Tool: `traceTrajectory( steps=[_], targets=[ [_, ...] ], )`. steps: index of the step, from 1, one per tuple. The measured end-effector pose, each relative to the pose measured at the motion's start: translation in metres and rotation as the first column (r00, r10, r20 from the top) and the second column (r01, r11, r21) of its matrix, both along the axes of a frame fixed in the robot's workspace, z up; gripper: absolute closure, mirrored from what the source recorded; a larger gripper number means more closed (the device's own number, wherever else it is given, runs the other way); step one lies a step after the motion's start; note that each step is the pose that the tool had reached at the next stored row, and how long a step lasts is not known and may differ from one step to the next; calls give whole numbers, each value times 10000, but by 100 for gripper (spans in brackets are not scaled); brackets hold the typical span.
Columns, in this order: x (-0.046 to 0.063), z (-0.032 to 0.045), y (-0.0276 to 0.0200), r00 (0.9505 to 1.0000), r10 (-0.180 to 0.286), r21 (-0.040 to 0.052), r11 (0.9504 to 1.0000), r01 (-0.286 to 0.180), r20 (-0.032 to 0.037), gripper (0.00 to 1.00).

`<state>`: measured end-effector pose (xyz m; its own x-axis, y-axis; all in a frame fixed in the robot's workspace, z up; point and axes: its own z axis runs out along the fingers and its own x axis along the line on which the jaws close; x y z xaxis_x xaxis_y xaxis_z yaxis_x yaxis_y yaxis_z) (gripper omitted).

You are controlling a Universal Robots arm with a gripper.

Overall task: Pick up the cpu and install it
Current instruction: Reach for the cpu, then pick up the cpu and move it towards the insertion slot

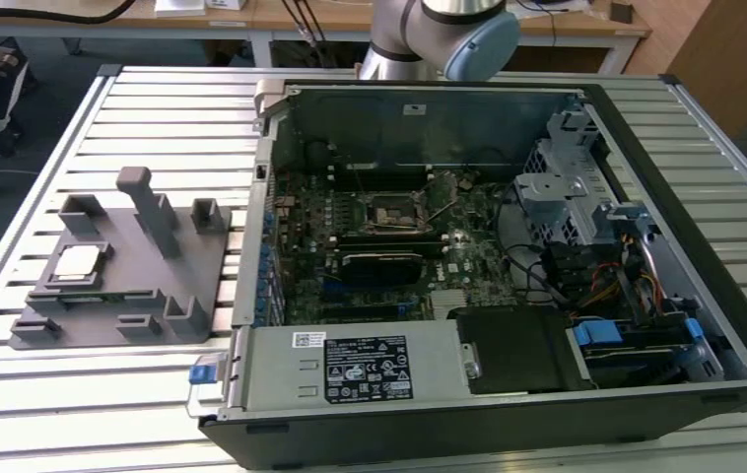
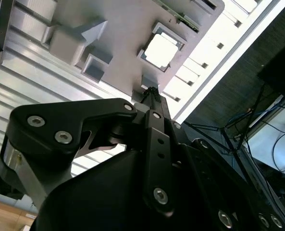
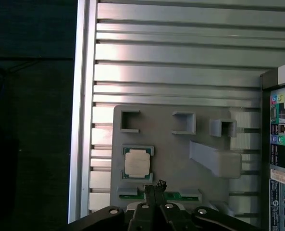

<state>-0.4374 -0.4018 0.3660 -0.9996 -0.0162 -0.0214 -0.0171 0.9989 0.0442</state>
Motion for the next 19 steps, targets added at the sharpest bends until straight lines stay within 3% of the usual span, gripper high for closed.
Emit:
traceTrajectory(
  steps=[4, 19],
  targets=[
    [-50, -5, -1, 10000, 4, 0, 10000, -4, -1, 89],
    [-55, -15, 0, 10000, 3, -25, 10000, -3, -1, 89]
  ],
)
